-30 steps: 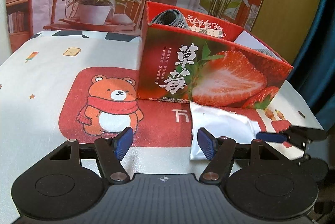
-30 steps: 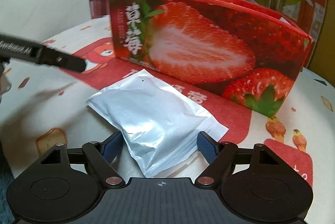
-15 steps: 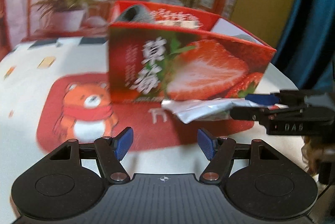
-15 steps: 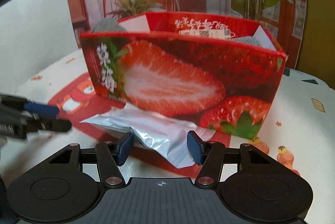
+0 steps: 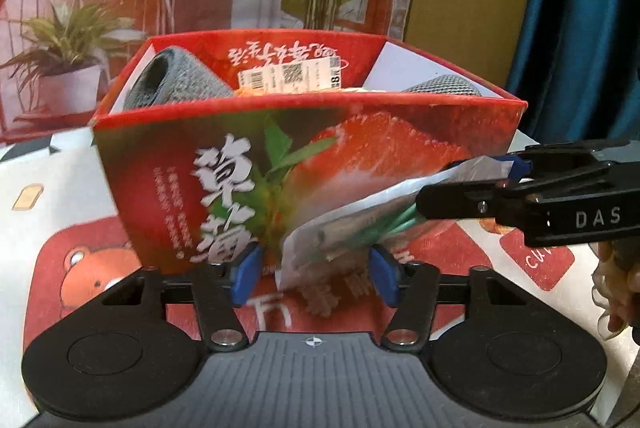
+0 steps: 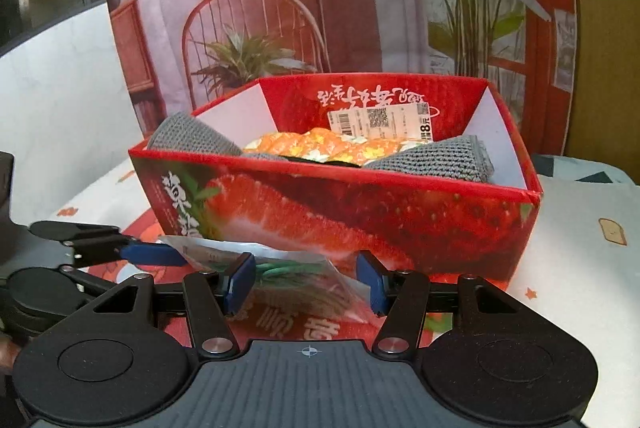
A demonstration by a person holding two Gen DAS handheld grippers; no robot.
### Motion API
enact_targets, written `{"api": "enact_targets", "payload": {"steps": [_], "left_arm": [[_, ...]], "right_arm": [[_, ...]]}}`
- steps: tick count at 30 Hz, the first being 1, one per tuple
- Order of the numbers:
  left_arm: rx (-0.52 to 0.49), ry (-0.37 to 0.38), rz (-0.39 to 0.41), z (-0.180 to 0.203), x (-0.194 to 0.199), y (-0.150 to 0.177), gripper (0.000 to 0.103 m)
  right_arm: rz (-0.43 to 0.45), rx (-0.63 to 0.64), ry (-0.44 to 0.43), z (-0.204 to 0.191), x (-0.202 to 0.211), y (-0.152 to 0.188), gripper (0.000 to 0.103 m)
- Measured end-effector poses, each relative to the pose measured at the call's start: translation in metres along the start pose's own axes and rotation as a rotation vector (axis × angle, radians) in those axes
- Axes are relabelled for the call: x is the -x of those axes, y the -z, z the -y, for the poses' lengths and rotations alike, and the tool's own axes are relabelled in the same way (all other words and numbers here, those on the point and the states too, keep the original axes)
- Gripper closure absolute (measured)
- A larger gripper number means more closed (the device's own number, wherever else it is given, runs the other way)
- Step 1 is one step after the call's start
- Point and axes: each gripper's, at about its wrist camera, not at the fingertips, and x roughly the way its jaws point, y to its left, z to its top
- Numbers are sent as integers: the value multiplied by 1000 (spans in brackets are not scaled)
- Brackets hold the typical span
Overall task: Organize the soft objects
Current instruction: 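Close both tools on the clear bag of green cables, then lift the cable bag with both tools over the red box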
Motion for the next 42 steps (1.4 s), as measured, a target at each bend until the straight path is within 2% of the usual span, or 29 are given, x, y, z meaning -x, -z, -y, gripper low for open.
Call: {"api": "enact_targets", "payload": {"steps": [1, 2, 5, 9, 18, 23, 25, 27, 29, 35, 42], "left_arm": [[-2, 9, 0, 0, -1, 0, 53], [-2, 20, -3, 0, -3, -1, 55], [-8, 18, -8, 1, -6, -1, 57], [-6, 24, -19, 1, -13, -1, 57], [2, 31, -19, -1, -16, -1, 57], [21, 30, -10, -4, -14, -4, 57], [23, 24, -11, -4, -14, -5, 60], [27, 25, -8, -2, -13, -6, 65], [31, 30, 0, -1, -10, -8, 65], [47, 56, 66, 2, 20, -18, 65], [27, 82, 246, 11, 77, -51, 65]], "right_arm": [[1, -1, -11, 1, -1, 1, 49], [2, 2, -20, 2, -1, 2, 48], [4, 11, -38, 5, -3, 7, 48], [10, 16, -56, 7, -5, 11, 48], [20, 65, -24, 1, -4, 15, 48], [10, 77, -35, 2, -2, 17, 48], [8, 83, -15, 2, -3, 17, 54], [6, 103, 33, -1, -5, 16, 71], [9, 111, 70, -3, -6, 18, 80], [47, 69, 67, -7, 11, 15, 83], [171, 56, 17, -12, 58, -17, 83]]}}
